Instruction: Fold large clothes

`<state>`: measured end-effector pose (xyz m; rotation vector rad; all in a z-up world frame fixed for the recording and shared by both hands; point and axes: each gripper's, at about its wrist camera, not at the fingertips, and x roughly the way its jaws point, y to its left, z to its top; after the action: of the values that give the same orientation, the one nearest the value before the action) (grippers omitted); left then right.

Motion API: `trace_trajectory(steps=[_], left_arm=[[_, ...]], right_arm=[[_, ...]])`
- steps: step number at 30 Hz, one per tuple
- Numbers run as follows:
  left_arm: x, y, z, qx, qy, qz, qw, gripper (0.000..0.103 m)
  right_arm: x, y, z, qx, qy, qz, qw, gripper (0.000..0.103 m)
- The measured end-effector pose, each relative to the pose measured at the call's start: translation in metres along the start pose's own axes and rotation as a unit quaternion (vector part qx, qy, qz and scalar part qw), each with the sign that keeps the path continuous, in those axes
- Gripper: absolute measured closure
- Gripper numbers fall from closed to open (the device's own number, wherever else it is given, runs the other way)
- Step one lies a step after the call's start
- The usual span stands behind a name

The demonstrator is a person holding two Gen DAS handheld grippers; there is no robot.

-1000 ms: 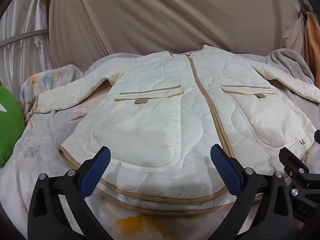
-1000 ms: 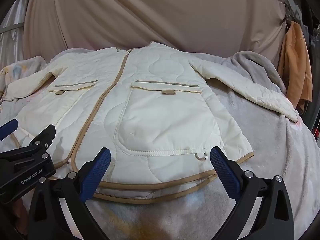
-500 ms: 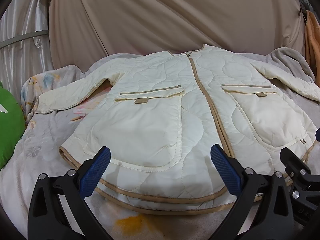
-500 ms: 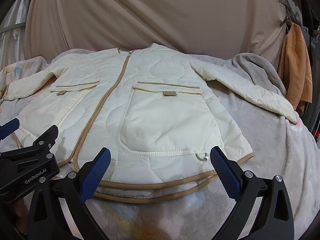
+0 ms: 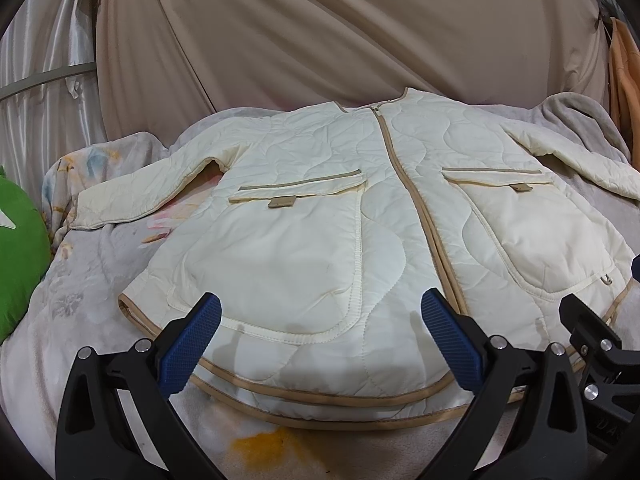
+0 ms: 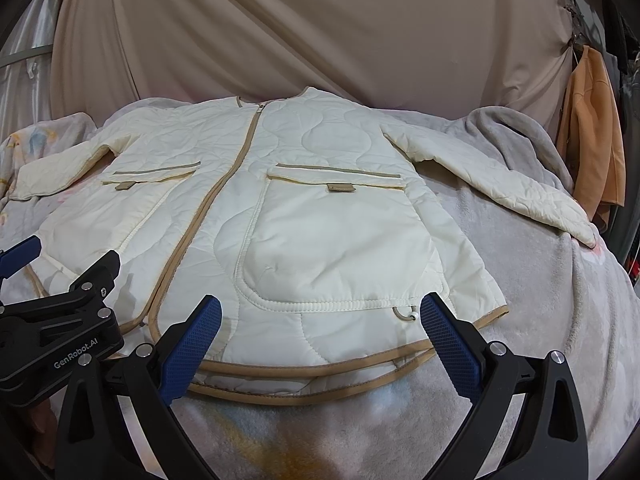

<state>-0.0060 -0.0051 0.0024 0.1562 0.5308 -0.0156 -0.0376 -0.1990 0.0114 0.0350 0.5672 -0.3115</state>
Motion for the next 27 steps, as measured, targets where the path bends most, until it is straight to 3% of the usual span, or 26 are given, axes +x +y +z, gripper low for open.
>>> trace_trajectory(steps=[27], left_arm=[[0.0000, 0.0002, 0.0009, 0.003, 0.000, 0.001, 1.0000, 0.005]], right_arm=[[-0.0011, 0.0010, -0.0004, 0.000, -0.002, 0.001, 1.000, 0.005]])
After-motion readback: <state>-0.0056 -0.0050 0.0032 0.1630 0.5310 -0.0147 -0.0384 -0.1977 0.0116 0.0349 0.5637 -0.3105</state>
